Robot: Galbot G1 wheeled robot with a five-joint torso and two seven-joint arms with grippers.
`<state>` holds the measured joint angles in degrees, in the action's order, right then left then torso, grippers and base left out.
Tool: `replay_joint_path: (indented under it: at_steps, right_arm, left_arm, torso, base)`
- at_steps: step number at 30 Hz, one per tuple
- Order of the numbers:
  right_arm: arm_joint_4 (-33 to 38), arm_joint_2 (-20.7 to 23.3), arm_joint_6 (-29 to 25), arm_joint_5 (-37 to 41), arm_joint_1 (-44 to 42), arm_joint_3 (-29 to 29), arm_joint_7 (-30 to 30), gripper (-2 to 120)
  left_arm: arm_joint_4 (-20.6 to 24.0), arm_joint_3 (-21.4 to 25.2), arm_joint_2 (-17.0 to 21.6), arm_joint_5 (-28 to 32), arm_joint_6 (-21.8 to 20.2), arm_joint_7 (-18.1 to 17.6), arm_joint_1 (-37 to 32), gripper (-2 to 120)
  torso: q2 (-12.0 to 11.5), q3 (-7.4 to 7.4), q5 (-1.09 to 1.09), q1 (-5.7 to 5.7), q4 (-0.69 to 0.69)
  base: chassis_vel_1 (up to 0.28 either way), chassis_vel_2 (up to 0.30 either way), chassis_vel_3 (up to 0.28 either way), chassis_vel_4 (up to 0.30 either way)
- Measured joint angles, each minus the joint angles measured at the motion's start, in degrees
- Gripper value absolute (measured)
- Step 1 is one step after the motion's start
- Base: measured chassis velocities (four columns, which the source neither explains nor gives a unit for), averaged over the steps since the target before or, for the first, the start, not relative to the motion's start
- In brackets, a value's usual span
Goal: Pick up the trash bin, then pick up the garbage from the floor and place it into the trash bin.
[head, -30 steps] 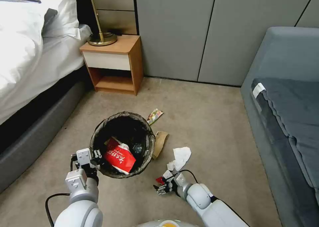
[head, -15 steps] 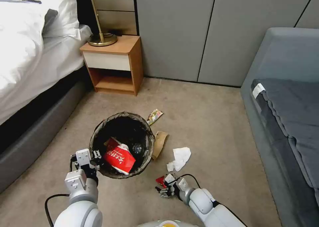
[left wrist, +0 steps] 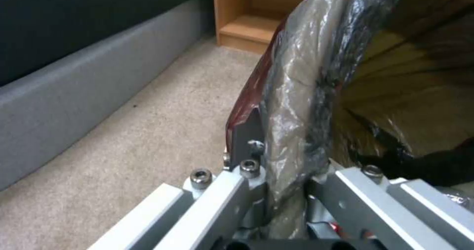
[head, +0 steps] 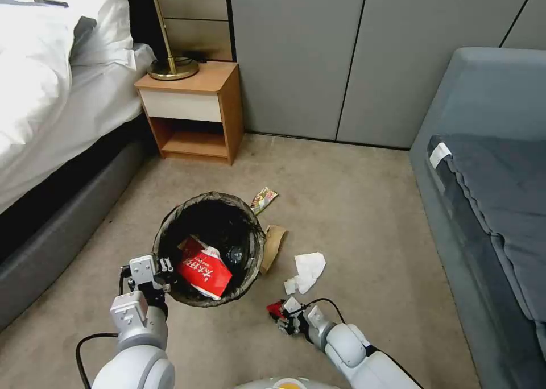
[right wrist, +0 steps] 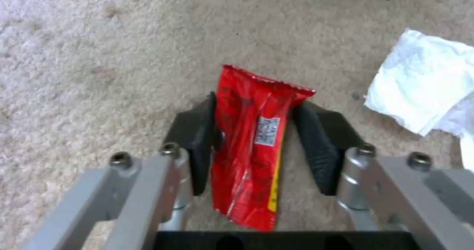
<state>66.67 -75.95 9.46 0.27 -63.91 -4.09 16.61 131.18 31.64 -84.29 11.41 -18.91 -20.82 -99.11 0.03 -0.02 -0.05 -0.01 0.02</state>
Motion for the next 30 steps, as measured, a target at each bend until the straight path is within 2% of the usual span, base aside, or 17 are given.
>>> replay_joint_path:
  at_steps: [9, 13, 15, 23, 27, 30]
  right_arm:
    - [0.0, -0.2, -0.6, -0.4, 0.0, 0.0, 0.0, 18]
    - [0.0, -0.2, -1.1, -0.5, 0.0, 0.0, 0.1, 4]
    - [0.0, -0.2, -1.2, -0.5, 0.0, 0.0, 0.1, 0]
    - [0.8, 0.1, -2.0, 0.1, -0.1, 0.5, -0.8, 0]
    - [2.7, 0.4, -2.2, 1.1, -0.6, 1.3, -1.7, 0]
    - [5.6, 0.9, -2.9, 2.4, -0.7, 2.5, -2.8, 0]
  left_arm:
    - [0.0, -0.1, 0.1, 0.0, 0.0, 0.0, 0.1, 0]
    - [-0.2, -0.1, 0.1, 0.0, -0.1, 0.0, 0.5, 0]
    - [-0.4, -0.1, 0.2, 0.0, -0.1, 0.0, 0.6, 0]
    - [-0.8, -0.2, 0.2, 0.0, -0.1, 0.0, 1.0, 0]
    - [-0.9, -0.1, 0.4, 0.2, -0.2, 0.0, 1.0, 0]
    - [-0.9, 0.0, 0.6, 0.5, -0.2, 0.0, 1.0, 0]
  torso:
    - [0.0, 0.01, 0.01, 0.0, -0.01]
    - [0.0, 0.02, 0.02, 0.01, 0.02]
    - [0.0, 0.02, 0.03, 0.01, 0.01]
    - [0.0, 0.04, 0.18, 0.02, 0.0]
    - [-0.1, 0.05, 0.14, 0.02, -0.08]
    - [-0.1, 0.04, 0.11, 0.02, -0.05]
  base:
    - [0.0, 0.0, 0.0, 0.0]
    - [0.0, 0.0, 0.0, 0.0]
    - [0.0, 0.0, 0.0, 0.0]
    - [0.0, 0.0, 0.0, 0.0]
    - [0.0, 0.0, 0.0, 0.0]
    - [0.0, 0.0, 0.0, 0.0]
